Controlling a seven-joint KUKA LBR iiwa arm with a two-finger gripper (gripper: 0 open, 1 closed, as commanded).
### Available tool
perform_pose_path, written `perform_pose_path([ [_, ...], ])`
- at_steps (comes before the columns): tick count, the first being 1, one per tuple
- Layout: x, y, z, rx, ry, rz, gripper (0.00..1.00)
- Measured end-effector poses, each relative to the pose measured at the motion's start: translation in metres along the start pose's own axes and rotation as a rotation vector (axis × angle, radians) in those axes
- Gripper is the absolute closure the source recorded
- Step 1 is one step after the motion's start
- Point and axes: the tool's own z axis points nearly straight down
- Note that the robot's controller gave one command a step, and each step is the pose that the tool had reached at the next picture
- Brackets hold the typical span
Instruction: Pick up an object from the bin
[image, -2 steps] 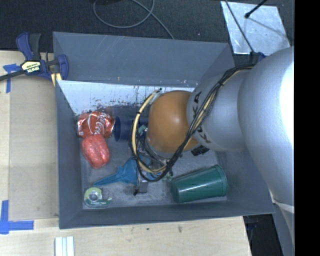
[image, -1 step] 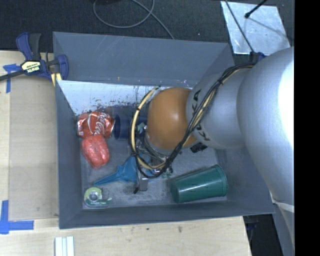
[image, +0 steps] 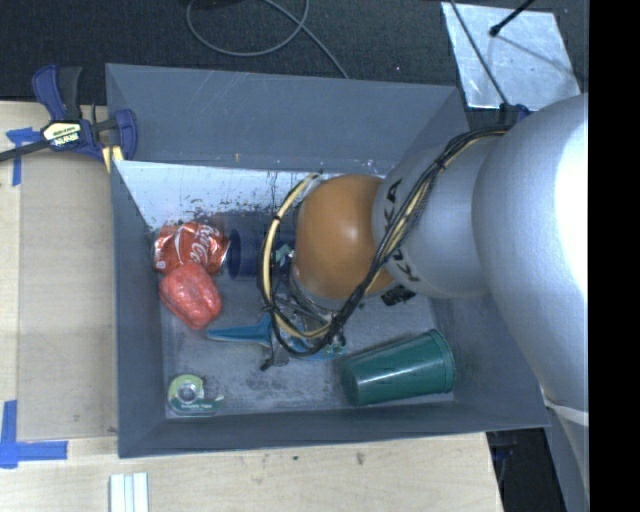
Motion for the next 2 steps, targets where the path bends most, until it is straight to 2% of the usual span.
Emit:
perform_pose_path([
  [2, 0.0027, -0.0002, -0.0044, 0.000, 0.002, 0.002, 1.00],
])
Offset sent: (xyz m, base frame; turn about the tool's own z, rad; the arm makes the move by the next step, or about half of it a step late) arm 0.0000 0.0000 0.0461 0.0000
